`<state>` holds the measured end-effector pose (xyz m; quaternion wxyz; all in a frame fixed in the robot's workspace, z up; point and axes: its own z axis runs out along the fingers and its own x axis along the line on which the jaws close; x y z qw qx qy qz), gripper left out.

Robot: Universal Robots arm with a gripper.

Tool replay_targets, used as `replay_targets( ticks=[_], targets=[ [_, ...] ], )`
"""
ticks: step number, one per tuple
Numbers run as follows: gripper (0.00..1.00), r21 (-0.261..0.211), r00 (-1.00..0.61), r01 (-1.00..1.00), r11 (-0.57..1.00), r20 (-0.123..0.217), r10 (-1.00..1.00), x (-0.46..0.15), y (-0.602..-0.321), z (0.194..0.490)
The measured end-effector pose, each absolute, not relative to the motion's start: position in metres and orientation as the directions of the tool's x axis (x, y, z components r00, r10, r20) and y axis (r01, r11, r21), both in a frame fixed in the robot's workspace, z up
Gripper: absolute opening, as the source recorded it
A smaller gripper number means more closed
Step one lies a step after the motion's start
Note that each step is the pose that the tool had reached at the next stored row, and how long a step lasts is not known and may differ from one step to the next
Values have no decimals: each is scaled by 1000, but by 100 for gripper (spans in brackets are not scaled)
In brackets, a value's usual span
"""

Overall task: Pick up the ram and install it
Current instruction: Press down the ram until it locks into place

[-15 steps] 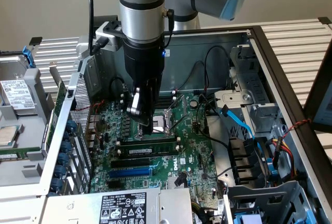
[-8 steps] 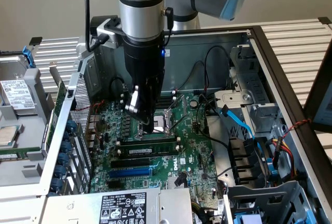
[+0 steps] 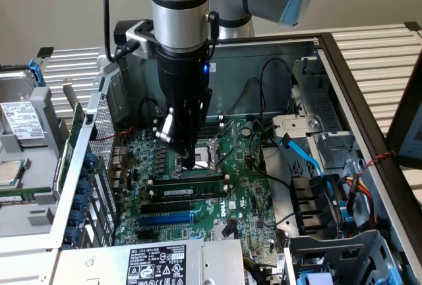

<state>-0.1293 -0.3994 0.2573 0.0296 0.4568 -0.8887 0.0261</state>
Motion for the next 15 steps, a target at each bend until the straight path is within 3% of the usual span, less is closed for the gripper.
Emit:
replay_targets(
  ticks=[15],
  targets=[
    [10, -21, -728, -685, 729, 75, -682, -129, -399, 257]
  ],
)
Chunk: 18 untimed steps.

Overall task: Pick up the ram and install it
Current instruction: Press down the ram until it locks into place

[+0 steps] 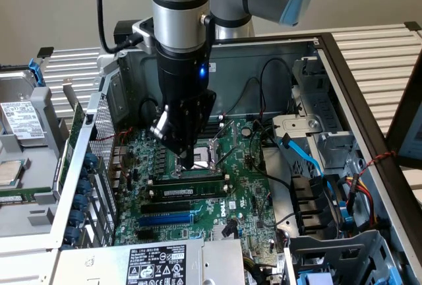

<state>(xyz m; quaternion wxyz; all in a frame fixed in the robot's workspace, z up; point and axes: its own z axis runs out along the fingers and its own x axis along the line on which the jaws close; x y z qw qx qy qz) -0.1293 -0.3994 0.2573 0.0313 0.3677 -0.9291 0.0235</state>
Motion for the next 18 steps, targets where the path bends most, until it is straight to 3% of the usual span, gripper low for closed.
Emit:
replay_targets(
  ticks=[18],
  targets=[
    [10, -35, -853, -521, 853, 57, -519, -129, -399, 257]
  ],
)
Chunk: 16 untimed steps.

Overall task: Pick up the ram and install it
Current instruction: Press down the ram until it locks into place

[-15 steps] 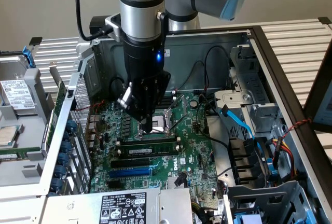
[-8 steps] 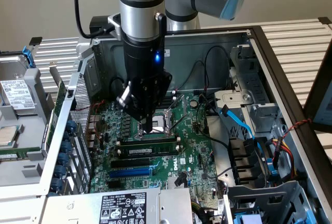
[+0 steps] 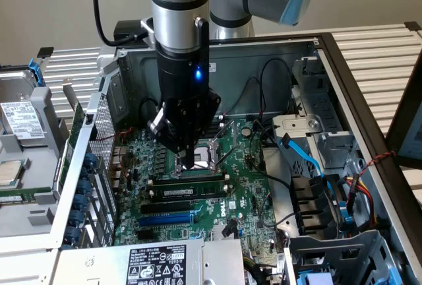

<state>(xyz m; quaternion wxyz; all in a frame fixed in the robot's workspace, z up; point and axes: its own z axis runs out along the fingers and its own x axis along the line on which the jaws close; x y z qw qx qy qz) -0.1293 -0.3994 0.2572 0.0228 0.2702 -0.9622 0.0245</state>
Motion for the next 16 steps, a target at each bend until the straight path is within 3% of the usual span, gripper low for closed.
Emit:
replay_targets(
  ticks=[16],
  targets=[
    [10, -72, -922, -388, 919, 42, -386, -129, -399, 257]
  ],
)
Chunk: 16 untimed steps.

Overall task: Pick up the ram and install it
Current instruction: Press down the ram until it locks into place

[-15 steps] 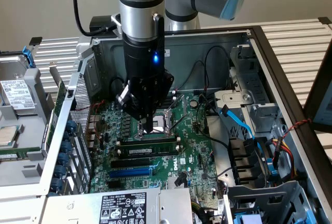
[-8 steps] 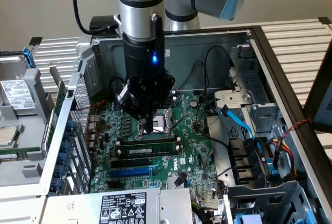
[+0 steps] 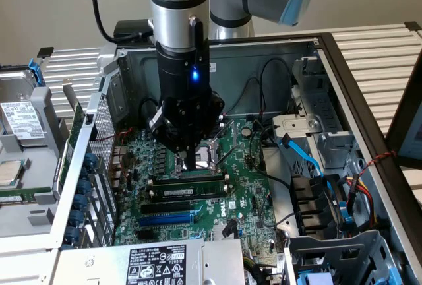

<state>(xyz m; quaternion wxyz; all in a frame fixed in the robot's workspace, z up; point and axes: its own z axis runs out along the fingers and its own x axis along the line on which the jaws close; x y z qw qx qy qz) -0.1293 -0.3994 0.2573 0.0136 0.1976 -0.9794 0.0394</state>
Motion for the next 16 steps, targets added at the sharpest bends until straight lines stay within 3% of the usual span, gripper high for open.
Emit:
replay_targets(
  ticks=[16],
  targets=[
    [10, -78, -977, -213, 974, 29, -212, -129, -399, 257]
  ],
)
